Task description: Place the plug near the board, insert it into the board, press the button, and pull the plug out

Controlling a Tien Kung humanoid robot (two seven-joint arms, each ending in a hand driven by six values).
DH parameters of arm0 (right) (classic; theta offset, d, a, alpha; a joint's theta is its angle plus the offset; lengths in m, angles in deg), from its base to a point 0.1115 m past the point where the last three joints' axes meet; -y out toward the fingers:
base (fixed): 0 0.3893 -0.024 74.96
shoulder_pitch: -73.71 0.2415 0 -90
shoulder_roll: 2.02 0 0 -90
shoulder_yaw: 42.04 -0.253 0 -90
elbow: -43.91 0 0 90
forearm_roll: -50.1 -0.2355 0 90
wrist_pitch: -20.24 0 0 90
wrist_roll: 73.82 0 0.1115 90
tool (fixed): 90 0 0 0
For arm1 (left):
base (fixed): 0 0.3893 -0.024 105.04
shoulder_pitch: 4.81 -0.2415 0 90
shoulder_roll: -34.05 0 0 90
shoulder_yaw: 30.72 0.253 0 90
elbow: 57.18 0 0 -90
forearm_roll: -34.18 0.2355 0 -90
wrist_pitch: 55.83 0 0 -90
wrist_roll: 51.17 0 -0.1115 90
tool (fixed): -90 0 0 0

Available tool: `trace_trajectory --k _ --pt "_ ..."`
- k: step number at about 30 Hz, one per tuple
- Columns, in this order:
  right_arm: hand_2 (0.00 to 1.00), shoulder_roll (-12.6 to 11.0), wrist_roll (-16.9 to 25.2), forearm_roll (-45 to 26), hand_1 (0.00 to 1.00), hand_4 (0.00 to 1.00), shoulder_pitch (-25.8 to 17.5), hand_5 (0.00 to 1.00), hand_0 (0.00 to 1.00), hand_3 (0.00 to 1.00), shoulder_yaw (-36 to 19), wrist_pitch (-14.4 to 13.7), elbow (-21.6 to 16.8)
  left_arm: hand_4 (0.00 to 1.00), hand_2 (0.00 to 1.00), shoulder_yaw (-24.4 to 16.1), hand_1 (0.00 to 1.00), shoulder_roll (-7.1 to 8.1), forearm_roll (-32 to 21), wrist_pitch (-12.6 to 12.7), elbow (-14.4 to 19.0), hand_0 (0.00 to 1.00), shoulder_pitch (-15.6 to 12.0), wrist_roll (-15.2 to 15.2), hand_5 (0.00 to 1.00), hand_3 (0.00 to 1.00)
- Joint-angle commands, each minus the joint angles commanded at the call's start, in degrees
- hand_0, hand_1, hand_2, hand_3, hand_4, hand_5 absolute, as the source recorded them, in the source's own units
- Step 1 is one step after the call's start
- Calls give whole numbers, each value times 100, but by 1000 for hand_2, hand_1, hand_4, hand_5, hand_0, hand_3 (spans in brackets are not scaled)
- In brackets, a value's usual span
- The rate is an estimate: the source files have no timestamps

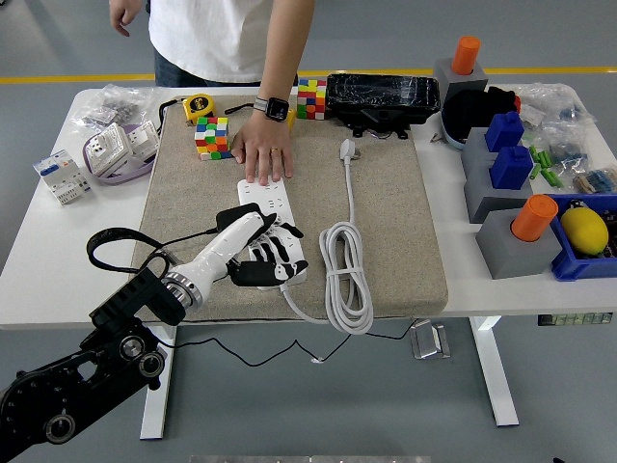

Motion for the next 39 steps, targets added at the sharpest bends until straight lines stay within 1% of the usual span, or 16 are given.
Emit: trace_trajectory --k 3,4,5,7,12,19,30,39 --pt "638 0 0 0 640 952 -2 492 605 552 2 1 -2 614 197 17 88 -11 281 -178 6 110 -12 -197 57 768" --pt "638 -1 0 0 640 952 -4 492 605 552 5 2 -2 614 197 20 88 -12 294 -281 24 110 -18 -303 57 768" --pt "638 -3 -1 -1 640 952 -1 492 604 553 11 2 0 760 159 20 75 -11 297 -369 38 79 -18 -388 2 803" --pt "638 -4 1 -1 640 952 2 492 604 553 6 1 -2 760 159 25 75 -11 317 -518 56 79 -16 -518 2 803" --pt "638 -3 -1 0 640 952 2 493 604 552 -3 1 0 767 160 41 75 -15 373 -682 13 69 -7 -734 2 798" --pt "639 -4 0 -4 640 952 0 493 604 552 4 3 -2 769 156 51 74 -34 519 -795 -130 62 -15 -933 2 787" --pt "639 -6 3 -4 641 952 4 492 605 552 4 5 -5 765 153 58 72 -42 595 -823 -261 63 -15 -999 2 766" --pt "638 -7 2 -5 640 951 1 491 605 553 6 4 -1 765 155 102 73 -48 614 -931 -327 65 -20 -1098 2 750"
